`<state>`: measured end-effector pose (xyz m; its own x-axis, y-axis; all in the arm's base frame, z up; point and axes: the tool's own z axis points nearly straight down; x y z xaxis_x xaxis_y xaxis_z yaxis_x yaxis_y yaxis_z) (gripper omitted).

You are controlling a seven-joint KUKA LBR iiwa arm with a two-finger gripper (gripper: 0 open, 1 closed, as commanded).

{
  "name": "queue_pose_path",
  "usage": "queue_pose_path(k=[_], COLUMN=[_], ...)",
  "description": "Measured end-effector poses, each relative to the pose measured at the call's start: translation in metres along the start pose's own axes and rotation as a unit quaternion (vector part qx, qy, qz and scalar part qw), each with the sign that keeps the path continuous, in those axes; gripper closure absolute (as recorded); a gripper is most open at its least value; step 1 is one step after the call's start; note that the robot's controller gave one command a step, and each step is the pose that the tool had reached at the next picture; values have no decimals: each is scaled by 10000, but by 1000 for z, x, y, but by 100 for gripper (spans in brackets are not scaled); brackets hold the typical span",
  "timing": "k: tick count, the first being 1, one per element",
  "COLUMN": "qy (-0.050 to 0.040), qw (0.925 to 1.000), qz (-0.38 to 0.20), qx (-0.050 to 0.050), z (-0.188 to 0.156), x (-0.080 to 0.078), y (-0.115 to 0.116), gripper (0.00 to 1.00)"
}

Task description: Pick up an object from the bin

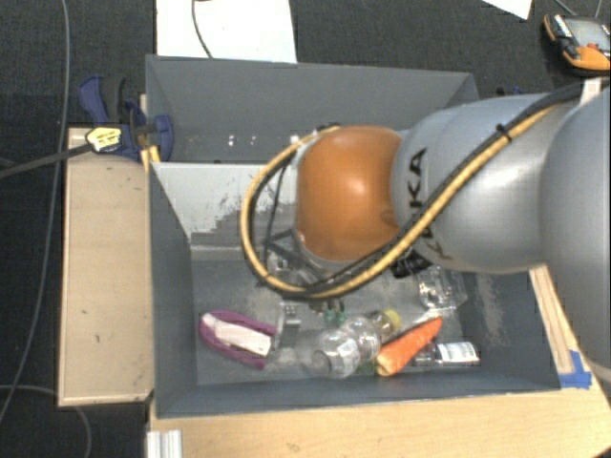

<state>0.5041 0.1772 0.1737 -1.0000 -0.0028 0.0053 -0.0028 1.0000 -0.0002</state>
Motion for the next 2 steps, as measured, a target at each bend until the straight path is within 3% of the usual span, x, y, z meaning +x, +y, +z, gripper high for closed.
queue_pose_path(k=[1,2], qy=[-34,-26], qw=[10000,9995], qz=[32,322], qx=[-7,-12], z=[-3,104], x=[-2,24], y=[-1,50], gripper=[0,0])
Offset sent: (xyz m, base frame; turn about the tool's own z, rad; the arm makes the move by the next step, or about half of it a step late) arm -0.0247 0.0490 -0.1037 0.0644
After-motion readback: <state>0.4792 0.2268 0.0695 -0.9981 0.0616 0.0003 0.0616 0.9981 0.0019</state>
